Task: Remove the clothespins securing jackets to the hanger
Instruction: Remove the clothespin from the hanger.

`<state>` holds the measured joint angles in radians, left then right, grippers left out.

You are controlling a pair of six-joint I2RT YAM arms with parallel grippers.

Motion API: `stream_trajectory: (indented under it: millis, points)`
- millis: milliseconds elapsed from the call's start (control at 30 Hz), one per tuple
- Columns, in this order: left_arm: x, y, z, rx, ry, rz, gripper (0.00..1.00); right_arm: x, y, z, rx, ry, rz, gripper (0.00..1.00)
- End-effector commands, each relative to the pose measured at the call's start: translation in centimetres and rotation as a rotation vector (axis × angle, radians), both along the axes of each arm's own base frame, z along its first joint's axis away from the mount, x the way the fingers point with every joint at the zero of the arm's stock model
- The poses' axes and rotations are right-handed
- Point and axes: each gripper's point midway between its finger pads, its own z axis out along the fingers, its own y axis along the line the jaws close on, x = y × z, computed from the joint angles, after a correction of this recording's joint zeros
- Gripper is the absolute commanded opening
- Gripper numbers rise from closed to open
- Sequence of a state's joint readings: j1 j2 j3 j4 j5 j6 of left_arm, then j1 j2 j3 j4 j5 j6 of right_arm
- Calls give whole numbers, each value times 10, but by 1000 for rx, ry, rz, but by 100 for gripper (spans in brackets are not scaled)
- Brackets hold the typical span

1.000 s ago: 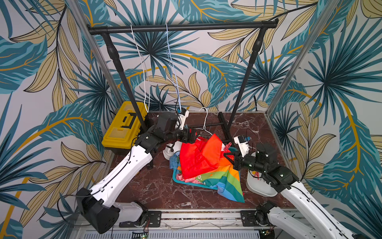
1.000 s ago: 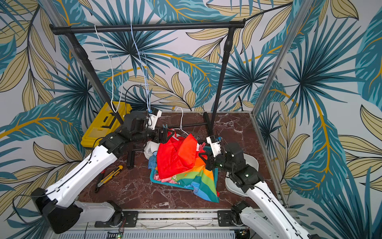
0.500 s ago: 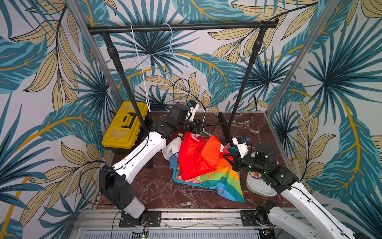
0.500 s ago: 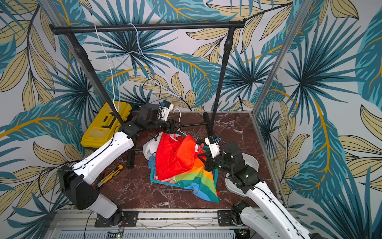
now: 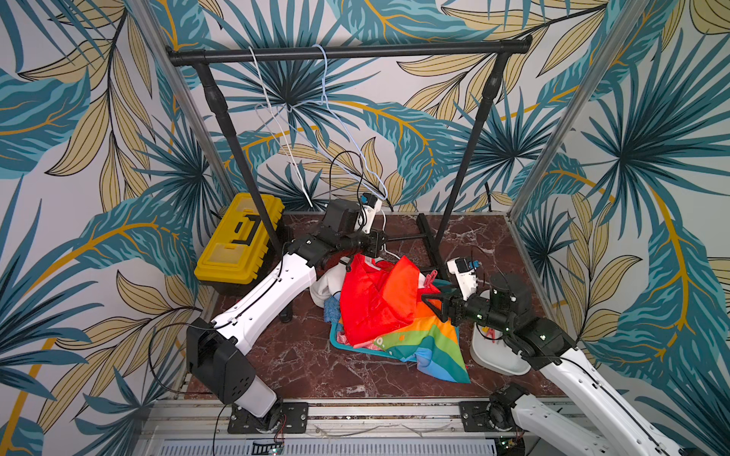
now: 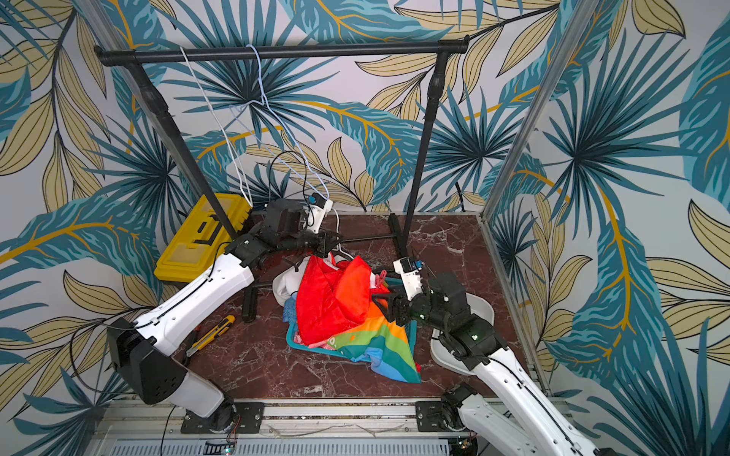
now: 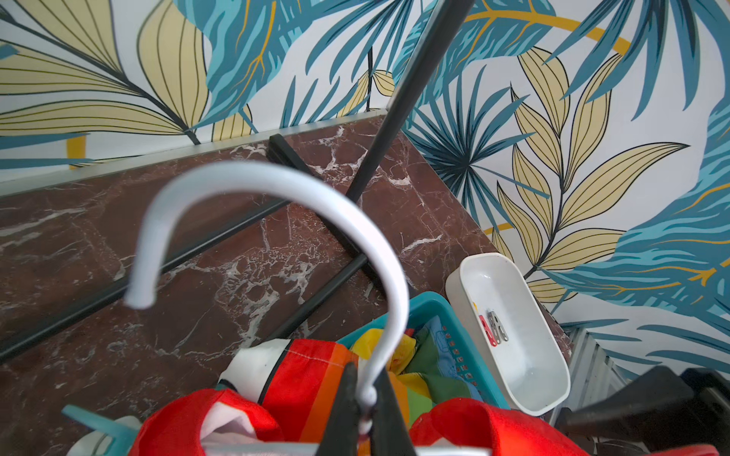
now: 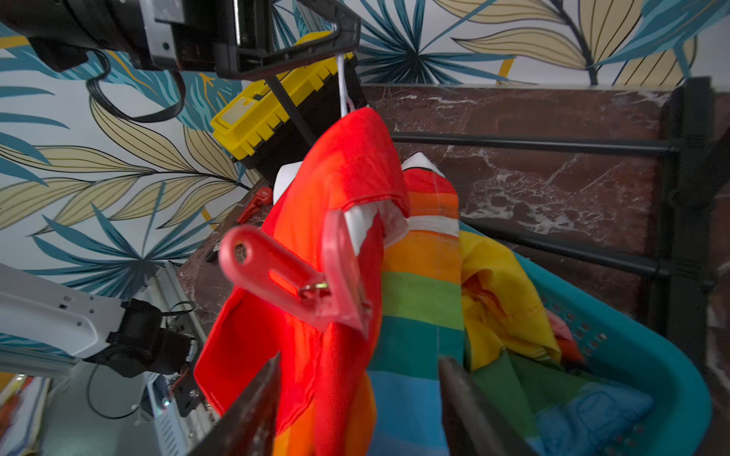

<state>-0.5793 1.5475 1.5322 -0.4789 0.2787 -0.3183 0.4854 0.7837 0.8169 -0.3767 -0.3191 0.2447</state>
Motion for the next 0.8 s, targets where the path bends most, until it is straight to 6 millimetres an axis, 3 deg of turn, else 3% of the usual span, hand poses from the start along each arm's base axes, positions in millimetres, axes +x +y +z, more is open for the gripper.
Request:
stream_trajectory:
  millis: [0,133,333,767]
  points:
    - [-4,13,12,-6,-42,48,0,-3,-13,17,24,-58,-69,80]
    - [-8,12,5,-11,-19,31,0,-3,-10,29,49,-77,-57,87]
    - [-9,9,-2,-14,6,18,0,3,12,51,101,-83,39,83]
    - [-7,6,-7,-8,12,12,0,18,27,50,113,-60,67,41]
